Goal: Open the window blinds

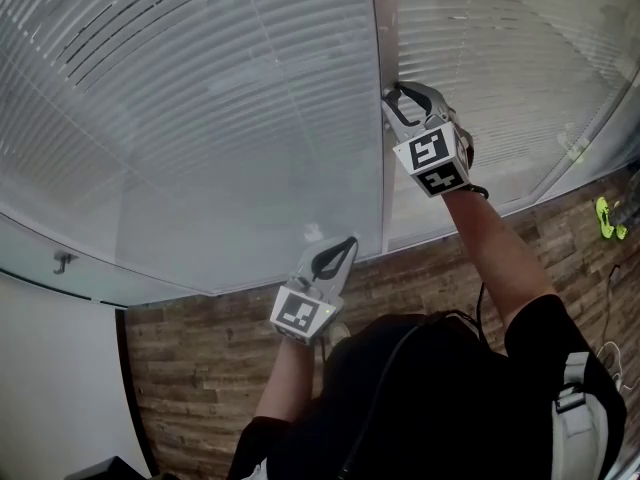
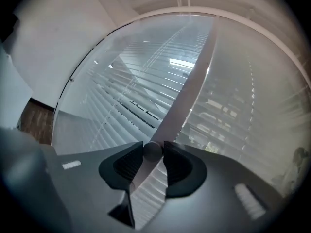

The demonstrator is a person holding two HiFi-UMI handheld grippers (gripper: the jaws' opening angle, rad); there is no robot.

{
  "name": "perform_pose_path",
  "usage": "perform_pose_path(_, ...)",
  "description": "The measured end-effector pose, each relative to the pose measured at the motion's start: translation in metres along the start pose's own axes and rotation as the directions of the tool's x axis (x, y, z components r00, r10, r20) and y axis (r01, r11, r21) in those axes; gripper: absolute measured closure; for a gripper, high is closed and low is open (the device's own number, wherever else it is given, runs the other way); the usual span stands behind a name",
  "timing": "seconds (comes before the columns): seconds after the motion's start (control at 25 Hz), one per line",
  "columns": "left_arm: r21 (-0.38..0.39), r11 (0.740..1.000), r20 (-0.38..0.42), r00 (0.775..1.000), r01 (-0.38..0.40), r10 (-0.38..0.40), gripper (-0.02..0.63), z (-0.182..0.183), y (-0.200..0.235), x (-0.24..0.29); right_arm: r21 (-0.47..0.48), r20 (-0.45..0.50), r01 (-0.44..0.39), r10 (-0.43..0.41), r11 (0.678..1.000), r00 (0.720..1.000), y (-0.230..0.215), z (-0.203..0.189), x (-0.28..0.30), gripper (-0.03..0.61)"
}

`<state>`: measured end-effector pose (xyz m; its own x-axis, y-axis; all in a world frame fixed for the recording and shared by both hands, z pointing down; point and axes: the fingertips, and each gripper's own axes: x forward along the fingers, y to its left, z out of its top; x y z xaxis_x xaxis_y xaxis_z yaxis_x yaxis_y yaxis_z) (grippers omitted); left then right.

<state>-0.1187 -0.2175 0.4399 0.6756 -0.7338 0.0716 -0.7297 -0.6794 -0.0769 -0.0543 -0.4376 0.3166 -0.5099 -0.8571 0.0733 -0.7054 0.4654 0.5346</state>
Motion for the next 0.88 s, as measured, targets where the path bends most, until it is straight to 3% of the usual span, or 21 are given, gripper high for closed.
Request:
perform_pose_path(0.16,0.013,1.000,0.027,1.000,-0.004,0.004,0.609,-0.004,0.003,0.001,0.172,0.023,-0.006,0.003,0.985,1.000,-0.001,-0.004,0.002,0.445)
perform_pose_path(0.32,0.004,1.000,0.004,1.000,-0.002,0.001,0.609,0.001,0.001,0.001,0.336,0.044,-0.016,0.001,0.942,0.999,-0.005,-0.010,0.002,0.445)
perform_pose_path(0.4,0.003,1.000,0.001,1.000,-0.002,0.002,0.609,0.000,0.001,0.000,0.432,0.062,-0.025,-0.002,0.901,0.998,-0.007,-0.013,0.002,0.445)
perform_pose_path(0.52,0.002,1.000,0.002,1.000,-0.001,0.001,0.609,-0.001,0.002,0.000,0.576,0.089,-0.045,-0.009,0.816,0.996,-0.009,-0.012,0.002,0.444)
perform_pose_path(0.6,0.001,1.000,0.000,1.000,-0.002,0.002,0.609,-0.002,0.003,0.001,0.605,0.095,-0.047,-0.014,0.795,0.995,-0.010,-0.011,0.002,0.443)
perform_pose_path(0.88,0.004,1.000,0.026,1.000,-0.006,0.006,0.609,-0.008,0.005,0.002,0.618,0.103,-0.052,-0.016,0.784,0.995,-0.010,-0.011,0.001,0.443)
